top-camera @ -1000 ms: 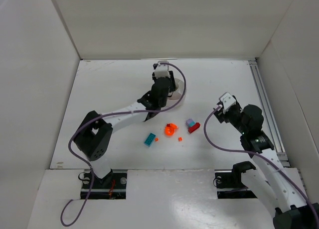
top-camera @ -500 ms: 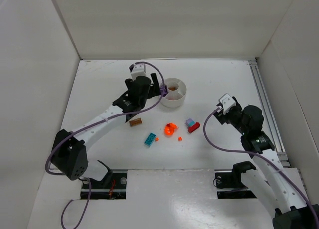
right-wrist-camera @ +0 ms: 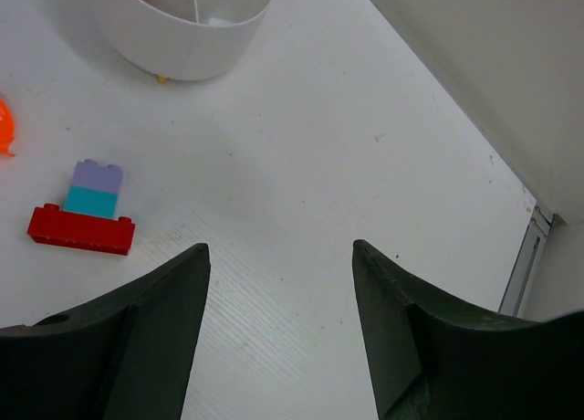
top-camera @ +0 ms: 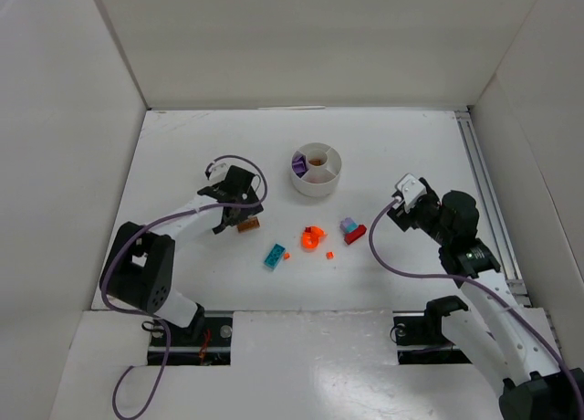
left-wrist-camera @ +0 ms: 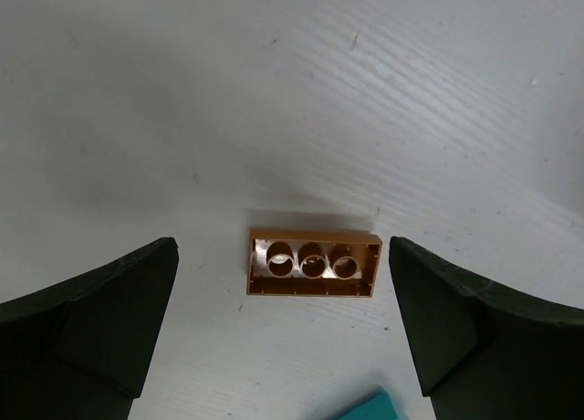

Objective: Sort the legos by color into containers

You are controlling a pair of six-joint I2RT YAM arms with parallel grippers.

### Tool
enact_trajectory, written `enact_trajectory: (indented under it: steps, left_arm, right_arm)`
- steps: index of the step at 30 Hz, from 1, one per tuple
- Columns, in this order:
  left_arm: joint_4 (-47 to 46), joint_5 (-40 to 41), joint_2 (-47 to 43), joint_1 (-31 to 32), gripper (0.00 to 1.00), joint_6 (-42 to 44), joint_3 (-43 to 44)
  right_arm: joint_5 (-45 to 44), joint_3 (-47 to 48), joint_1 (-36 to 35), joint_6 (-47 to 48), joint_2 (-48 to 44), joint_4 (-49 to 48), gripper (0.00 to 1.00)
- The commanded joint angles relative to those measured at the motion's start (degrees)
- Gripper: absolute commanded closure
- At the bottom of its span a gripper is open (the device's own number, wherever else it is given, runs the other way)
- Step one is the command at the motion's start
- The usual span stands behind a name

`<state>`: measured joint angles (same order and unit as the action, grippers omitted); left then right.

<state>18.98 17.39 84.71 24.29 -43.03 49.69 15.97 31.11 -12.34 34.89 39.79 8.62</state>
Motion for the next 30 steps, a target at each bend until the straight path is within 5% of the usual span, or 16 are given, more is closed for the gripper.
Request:
enact_trajectory:
  steps: [1, 14, 20, 30]
  left_arm:
    - [2.1, -0.4, 1.2, 0.1, 0.00, -4.1, -2.0]
    - [-5.0, -2.8, 2.4, 2.8, 0.00, -0.5, -5.1]
    - [-11.3, -9.7, 1.7, 2.8, 0.23, 0.8, -7.2]
    - [-16.2, -11.4, -0.3, 4.3, 0.32, 2.2, -8.9]
  right_arm:
    - [2.1, 1.1, 0.4, 1.2, -0.3, -1.0, 0.31]
    - [2.1, 0.1, 0.4, 1.2, -0.3, -1.0, 0.30]
    - [1.5, 0.1, 0.4, 1.2, -0.3, -1.0, 0.30]
    - [1.5, 0.1, 0.4, 1.2, -0.8, -0.4, 0.30]
